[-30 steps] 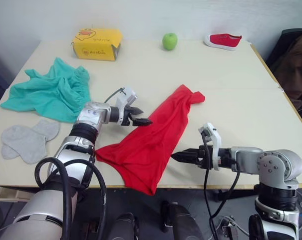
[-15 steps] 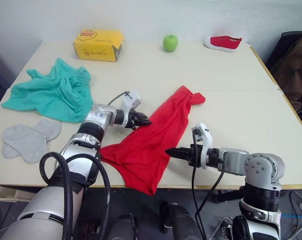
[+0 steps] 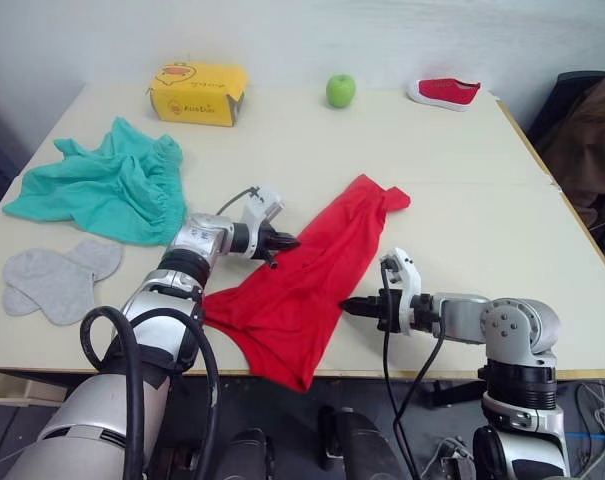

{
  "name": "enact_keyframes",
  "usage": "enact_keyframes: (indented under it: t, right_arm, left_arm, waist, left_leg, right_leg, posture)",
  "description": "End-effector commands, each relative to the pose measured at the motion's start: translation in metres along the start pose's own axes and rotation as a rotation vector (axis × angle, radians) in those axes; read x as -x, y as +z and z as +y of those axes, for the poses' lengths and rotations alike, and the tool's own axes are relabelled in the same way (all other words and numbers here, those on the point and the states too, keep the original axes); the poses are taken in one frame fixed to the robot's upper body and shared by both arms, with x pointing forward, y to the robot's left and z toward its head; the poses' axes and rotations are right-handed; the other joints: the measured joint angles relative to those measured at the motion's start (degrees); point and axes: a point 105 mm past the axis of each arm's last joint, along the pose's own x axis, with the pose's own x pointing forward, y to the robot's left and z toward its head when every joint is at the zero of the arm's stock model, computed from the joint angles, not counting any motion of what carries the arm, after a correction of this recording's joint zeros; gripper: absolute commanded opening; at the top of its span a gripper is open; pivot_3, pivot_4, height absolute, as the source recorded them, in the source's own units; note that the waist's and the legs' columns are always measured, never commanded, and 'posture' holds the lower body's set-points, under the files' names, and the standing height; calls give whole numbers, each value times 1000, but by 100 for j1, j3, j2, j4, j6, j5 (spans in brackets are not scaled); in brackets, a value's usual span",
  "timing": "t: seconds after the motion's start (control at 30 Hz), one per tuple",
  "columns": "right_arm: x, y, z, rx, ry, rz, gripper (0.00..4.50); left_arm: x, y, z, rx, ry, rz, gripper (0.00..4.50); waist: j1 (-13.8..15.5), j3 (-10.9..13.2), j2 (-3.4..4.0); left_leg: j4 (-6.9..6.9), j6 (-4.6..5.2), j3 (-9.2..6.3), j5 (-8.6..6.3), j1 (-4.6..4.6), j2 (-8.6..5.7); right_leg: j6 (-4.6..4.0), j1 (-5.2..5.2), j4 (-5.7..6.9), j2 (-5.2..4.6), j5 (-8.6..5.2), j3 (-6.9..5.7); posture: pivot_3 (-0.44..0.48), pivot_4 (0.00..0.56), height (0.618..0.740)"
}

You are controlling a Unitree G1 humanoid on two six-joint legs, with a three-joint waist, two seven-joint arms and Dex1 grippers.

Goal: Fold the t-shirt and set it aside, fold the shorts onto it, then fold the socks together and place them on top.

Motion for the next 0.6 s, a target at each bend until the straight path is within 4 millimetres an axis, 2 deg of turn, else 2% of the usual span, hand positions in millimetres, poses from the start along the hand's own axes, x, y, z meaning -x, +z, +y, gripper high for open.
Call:
enact_keyframes:
  t: [0.03,0.17,0.27,0.4,0.47,0.6]
  right_arm:
    - [14,11,-3,44,5,25,32]
    - [21,36,-14,131,-26,68,32]
    - [20,52,-19,196,-27,100,32]
    - [18,61,-24,268,-3,165,32]
    - [16,63,-24,266,5,180,32]
    - [19,47,-14,297,66,232,32]
  left_arm:
    - [19,2,10,-19,31,-40,0]
    - [33,1,12,92,54,-143,0]
    - [42,-11,-1,112,82,-176,0]
    - [53,-19,-16,159,191,-237,0]
    - [57,-19,-23,159,213,-252,0]
    - [59,-18,-21,142,246,-242,0]
  waist:
    - [5,1,2]
    - [-25,12,20]
    - [-53,13,21]
    - [-83,13,21]
    - [-80,13,22]
    - [18,14,24]
  left_leg:
    - [0,-3,2,2,-7,-1]
    - [-1,-9,9,5,-20,-1]
    - [-4,-9,7,5,-20,0]
    - [-5,-18,5,8,-22,2]
    - [-2,-17,7,8,-22,1]
    - [0,-22,4,11,-21,1]
  right_leg:
    - [0,-8,2,-1,0,3]
    - [0,-23,1,0,0,5]
    - [0,-24,0,2,0,6]
    - [-1,-23,-4,1,-1,7]
    - [0,-22,-5,-2,0,8]
    - [-1,-22,-2,-4,0,6]
  posture:
    - [0,150,740]
    - [0,150,740]
    - [0,150,740]
    - [0,150,740]
    - [0,150,740]
    - [0,150,740]
